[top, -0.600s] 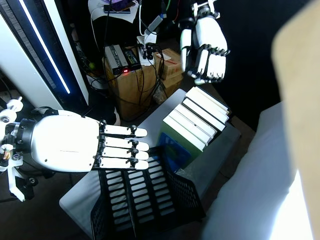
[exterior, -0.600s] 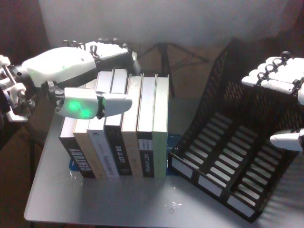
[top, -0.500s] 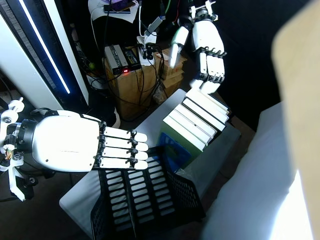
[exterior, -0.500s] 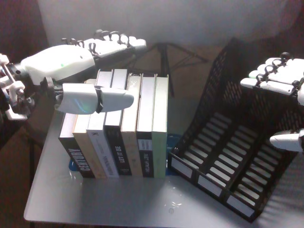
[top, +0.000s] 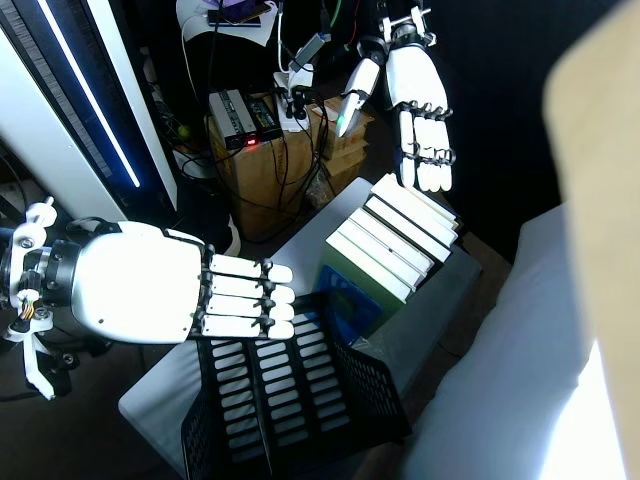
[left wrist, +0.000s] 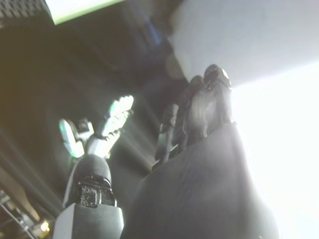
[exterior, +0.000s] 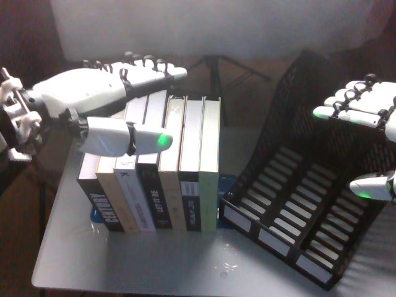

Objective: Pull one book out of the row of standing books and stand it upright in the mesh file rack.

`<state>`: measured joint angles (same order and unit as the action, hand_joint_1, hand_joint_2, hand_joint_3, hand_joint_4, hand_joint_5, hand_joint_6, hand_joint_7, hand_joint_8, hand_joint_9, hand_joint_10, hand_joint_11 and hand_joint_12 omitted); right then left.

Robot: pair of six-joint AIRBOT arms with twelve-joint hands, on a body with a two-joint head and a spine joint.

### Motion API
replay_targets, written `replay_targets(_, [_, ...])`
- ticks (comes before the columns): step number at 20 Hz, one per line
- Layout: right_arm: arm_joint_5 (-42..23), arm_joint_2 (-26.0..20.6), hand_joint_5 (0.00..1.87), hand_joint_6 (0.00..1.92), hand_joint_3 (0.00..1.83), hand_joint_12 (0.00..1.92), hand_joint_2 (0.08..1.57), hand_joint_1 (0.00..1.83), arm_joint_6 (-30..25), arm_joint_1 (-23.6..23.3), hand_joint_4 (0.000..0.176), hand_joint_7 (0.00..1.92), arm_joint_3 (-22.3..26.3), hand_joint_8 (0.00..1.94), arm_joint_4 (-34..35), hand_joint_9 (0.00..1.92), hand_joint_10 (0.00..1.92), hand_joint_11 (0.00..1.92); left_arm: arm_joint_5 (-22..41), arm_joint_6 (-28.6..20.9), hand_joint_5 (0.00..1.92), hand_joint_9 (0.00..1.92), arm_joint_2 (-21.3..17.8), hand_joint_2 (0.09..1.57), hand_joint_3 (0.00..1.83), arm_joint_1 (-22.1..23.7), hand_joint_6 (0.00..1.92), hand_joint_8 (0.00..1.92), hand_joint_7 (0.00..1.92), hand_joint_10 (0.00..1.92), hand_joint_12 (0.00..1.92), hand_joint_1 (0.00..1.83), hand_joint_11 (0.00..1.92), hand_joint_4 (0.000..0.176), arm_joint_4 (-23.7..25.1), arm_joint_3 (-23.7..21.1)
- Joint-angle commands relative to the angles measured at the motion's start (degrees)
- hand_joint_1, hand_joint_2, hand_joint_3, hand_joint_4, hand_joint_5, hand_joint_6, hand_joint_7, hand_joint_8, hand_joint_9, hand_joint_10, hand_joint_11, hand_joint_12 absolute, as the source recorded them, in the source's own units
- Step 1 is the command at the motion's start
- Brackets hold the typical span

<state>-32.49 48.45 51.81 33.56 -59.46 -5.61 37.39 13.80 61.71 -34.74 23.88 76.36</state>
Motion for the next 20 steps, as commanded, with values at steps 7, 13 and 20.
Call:
replay_targets(7, [-6.2, 0.1, 0.00, 0.00, 0.00, 0.00, 1.20, 0.24, 0.1, 0.7, 0.000, 0.00, -0.5, 0.00, 1.6, 0.00, 0.00, 0.00, -4.3, 0.0, 0.29, 0.00, 4.0, 1.18, 0.00, 2.8, 0.03, 0.00, 0.00, 0.00, 0.00, 0.13, 0.00, 0.112, 3.1, 3.7])
replay_targets(13, [-6.2, 0.5, 0.00, 0.00, 0.00, 0.00, 1.20, 0.20, 0.1, 1.1, 0.000, 0.00, -0.7, 0.00, 2.2, 0.00, 0.00, 0.00, -9.0, 0.0, 0.51, 0.00, 6.3, 1.18, 0.00, 3.2, 0.03, 0.00, 0.00, 0.00, 0.00, 0.18, 0.00, 0.031, 4.1, 5.7])
replay_targets(20, [-6.3, 0.9, 0.00, 0.00, 0.01, 0.00, 1.22, 0.19, 0.1, 1.5, 0.000, 0.00, -0.8, 0.00, 2.7, 0.00, 0.00, 0.00, -12.2, 0.0, 0.53, 0.00, 7.1, 1.19, 0.00, 3.5, 0.02, 0.00, 0.00, 0.00, 0.00, 0.14, 0.00, 0.029, 4.8, 6.2])
